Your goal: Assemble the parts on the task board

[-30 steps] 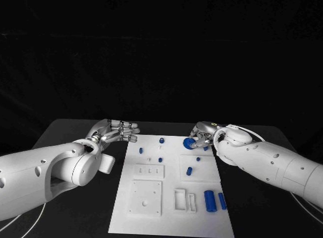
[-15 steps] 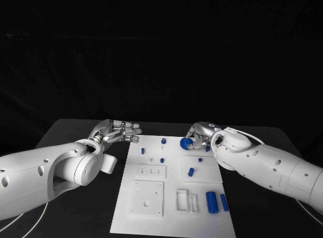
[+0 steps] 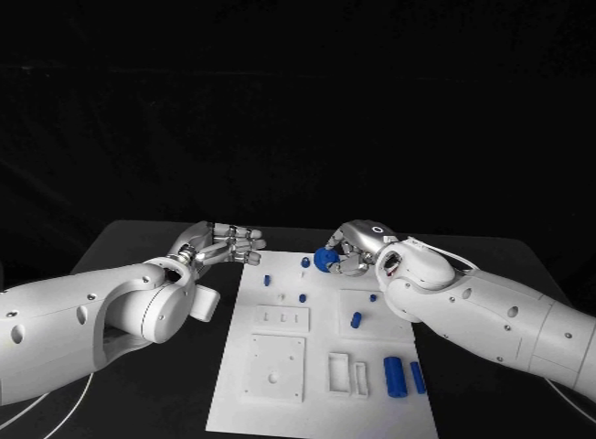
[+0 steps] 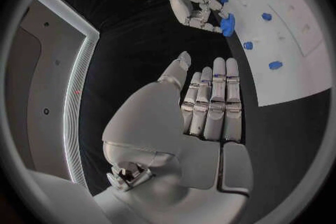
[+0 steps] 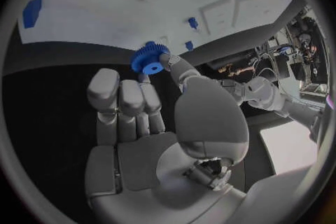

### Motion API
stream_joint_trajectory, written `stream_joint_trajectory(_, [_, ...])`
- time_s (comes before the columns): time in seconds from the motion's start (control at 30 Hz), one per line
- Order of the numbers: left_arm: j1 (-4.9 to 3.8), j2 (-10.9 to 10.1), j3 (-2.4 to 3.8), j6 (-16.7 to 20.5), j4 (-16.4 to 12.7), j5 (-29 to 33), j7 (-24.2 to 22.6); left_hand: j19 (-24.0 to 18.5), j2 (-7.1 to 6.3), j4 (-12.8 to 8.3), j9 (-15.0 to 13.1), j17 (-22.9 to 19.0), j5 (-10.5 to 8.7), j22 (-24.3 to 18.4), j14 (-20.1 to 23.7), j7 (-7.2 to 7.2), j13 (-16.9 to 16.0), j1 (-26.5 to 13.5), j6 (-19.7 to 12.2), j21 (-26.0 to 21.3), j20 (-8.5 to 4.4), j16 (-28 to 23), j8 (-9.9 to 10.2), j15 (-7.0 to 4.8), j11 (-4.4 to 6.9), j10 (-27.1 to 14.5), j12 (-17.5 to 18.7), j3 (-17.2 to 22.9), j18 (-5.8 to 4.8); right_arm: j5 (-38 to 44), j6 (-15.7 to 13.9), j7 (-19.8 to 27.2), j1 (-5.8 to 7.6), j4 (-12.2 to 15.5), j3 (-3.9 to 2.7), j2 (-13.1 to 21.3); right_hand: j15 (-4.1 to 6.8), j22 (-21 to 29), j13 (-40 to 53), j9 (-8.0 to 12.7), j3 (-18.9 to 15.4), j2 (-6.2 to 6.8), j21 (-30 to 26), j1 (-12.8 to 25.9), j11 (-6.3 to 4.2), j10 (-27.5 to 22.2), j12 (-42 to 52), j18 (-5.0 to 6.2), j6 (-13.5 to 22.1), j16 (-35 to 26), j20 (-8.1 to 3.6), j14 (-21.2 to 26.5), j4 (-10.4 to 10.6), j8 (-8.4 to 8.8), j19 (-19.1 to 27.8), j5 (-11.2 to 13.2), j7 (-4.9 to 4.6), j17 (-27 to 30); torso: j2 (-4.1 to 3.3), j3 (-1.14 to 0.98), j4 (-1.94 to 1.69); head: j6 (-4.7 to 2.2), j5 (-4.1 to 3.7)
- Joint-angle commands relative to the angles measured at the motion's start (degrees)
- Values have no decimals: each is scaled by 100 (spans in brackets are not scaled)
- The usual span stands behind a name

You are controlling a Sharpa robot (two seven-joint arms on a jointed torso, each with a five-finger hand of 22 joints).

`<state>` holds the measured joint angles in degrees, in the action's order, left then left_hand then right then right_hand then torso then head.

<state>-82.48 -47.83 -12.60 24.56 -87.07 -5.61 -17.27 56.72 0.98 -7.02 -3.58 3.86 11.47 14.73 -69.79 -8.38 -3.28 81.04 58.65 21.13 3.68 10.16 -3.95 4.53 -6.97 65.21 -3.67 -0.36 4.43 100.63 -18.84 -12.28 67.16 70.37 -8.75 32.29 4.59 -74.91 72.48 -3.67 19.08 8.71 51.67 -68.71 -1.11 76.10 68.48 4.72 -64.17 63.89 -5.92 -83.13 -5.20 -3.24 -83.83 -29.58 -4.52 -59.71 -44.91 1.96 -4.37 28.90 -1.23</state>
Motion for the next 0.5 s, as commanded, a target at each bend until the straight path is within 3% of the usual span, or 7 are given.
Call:
stream_joint_trajectory(0.03, [-12, 14, 4, -63, -17, -34, -32, 36, 47, 5, -4, -8, -22, -7, 31, -8, -6, -17, -48, -38, -9, 10, 14, 17, -2, -52, 19, -24, -13, 344, -115, -122, -3, -5, 42, -103, 19, -623, -3, 9, 4, 14, 27, -56, 9, 28, 18, -59, -157, 19, -9, 2, 42, -29, -313, 27, -1, 7, -1, 2, -25, -2, -1])
stream_joint_trajectory(0.27, [-12, 28, 4, -66, -12, -36, -30, 36, 47, 5, -4, -8, -22, -7, 31, -8, -6, -17, -48, -38, -9, 10, 14, 17, -2, -52, 19, -24, -13, 492, -88, -139, -5, -169, 197, -365, 19, -621, -6, 9, 29, 19, 22, -70, 11, 27, 13, -60, -158, 14, -10, 3, 51, -29, -311, 62, -2, 16, -9, 3, -28, 3, 24])
stream_joint_trajectory(0.5, [-13, 36, 5, -66, -11, -37, -29, 36, 47, 5, -4, -8, -22, -7, 31, -8, -6, -17, -48, -38, -9, 10, 14, 17, -2, -52, 19, -24, -13, 574, -41, -149, -8, -349, 280, -549, 20, -617, -17, 10, 45, 35, 7, -75, 16, 17, -2, -59, -143, 2, -10, 6, 62, -28, -309, 122, -5, 31, -16, 2, -15, 9, 59])
